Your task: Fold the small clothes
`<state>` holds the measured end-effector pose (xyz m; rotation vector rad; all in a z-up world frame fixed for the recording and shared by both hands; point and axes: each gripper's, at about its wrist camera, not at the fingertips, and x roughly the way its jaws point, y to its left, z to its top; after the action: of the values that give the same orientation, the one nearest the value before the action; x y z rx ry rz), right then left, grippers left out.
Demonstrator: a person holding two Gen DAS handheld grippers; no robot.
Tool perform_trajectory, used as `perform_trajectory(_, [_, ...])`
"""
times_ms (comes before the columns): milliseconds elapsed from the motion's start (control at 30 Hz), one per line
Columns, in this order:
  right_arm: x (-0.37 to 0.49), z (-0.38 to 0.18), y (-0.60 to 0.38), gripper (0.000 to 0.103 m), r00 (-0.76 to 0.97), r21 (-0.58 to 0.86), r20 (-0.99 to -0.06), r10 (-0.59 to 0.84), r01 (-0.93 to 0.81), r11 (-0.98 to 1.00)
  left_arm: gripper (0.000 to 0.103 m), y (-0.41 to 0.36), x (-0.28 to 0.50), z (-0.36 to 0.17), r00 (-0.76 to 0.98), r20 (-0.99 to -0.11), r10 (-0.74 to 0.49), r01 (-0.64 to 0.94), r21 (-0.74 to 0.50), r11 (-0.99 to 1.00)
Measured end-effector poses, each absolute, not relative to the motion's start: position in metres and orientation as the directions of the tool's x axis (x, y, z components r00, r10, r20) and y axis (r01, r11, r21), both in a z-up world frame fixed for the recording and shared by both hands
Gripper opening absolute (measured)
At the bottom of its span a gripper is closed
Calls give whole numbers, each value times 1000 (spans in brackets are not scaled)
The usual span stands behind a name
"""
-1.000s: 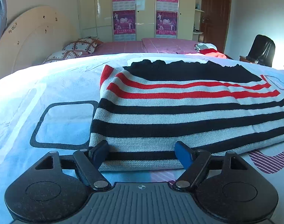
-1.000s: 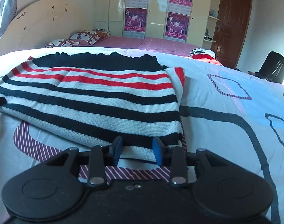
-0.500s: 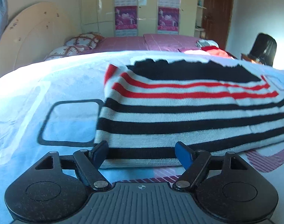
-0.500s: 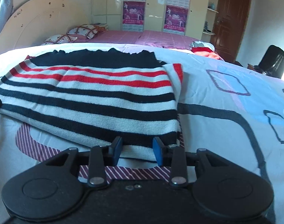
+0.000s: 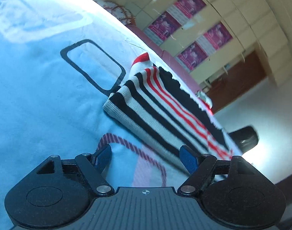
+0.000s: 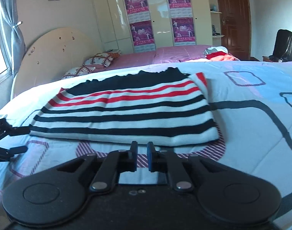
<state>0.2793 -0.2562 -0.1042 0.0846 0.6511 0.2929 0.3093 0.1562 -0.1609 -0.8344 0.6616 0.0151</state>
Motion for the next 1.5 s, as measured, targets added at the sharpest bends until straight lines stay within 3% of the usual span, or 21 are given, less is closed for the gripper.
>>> perform_trajectory(33, [281,-103,-253,13,755,173,-582,303,-249,953,73,157,313,-163,805,-542,-240,-267,-693,670])
perform_trajectory(67, [283,-101,-249,13,756,178,-576,311,-256,950,61,158,317,-166,808,-541,-234,-276,-698,661])
perform_trajectory(100, [286,-99,-246,13,755,184,-572,319,-261,948,57,158,321,-170,811,-537,-232,-282,-706,649])
perform_trajectory(567, [384,-110,-207,11,709,270,-566,421,-323,907,57,152,376,-183,872,-466,-149,-307,-758,575])
perform_trajectory(800, [408,-119,-169,9,685,202,-588,430,-391,898,57,158,403,-185,881,-447,-153,-296,-775,559])
perform_trajectory(933, [418,-129,-153,7,659,133,-662,357,-366,921,56,163,411,-188,880,-441,-177,-284,-787,548])
perform_trajectory(967, [417,-132,-151,7,663,122,-664,346,-360,925,49,164,413,-189,879,-443,-177,-287,-788,545])
perform_trajectory(1000, [416,-132,-150,7,667,116,-665,336,-352,929,33,166,411,-192,872,-458,-173,-301,-780,548])
perform_trajectory(1067, [415,-132,-148,7,666,123,-675,317,-323,938,23,171,414,-200,869,-459,-184,-306,-791,529])
perform_trajectory(1300, [419,-131,-138,7,666,93,-703,250,-262,961,17,172,414,-196,894,-394,-212,-245,-827,507])
perform_trajectory(1500, [424,-129,-134,7,656,76,-723,217,-236,969,18,173,424,-211,894,-393,-215,-242,-828,506])
